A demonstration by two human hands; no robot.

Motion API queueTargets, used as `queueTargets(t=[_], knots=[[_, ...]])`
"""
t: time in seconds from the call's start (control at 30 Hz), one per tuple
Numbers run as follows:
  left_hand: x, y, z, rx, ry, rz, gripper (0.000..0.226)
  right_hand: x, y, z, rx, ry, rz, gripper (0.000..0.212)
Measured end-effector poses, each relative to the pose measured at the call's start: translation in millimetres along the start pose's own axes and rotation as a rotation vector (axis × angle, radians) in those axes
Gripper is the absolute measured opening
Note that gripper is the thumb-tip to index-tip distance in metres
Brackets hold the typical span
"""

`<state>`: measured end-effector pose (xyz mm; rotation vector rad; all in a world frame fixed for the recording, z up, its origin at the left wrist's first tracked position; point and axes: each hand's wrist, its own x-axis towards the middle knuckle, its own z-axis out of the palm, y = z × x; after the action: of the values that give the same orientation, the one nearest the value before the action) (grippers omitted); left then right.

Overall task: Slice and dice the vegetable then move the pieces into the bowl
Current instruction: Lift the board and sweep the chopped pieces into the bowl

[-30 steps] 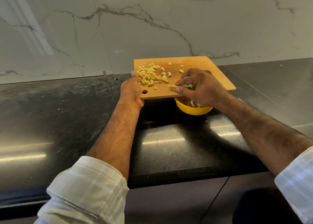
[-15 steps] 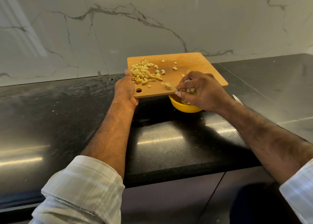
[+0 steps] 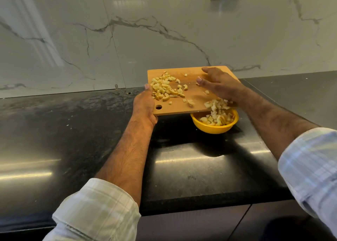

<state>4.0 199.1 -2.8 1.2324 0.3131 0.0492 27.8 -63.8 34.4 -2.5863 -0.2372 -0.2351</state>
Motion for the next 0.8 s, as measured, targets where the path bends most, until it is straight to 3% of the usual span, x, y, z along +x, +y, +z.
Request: queueTargets(t=[0.07, 0.2, 0.47, 0.53, 0.67, 0.8], knots=[[2, -1, -1, -0.006, -0.004, 0.005, 0.034, 8, -5, 2, -0.007, -0.106, -0.013, 0.092], [2, -1, -2, -0.005, 0.016, 0.003, 0.035, 1, -21, 9, 0.117, -0.216, -0.043, 0.088], [-1, -4, 7, -0.035, 0.008, 0.015, 0.036, -44, -41, 36, -0.125, 0.012, -0.21, 0.096], [-1, -4, 8, -0.039, 0.006, 0.017, 0.037, -46, -45, 39, -0.125, 0.098, -0.21, 0.084], [0, -4, 7, -0.024, 0.022, -0.006, 0.037, -46, -42, 39, -0.108, 0.247, -0.268, 0.039], [1, -2, 6, -0.03, 0.018, -0.016, 0.036, -54, -35, 37, -0.109, 0.305, -0.312, 0.021]])
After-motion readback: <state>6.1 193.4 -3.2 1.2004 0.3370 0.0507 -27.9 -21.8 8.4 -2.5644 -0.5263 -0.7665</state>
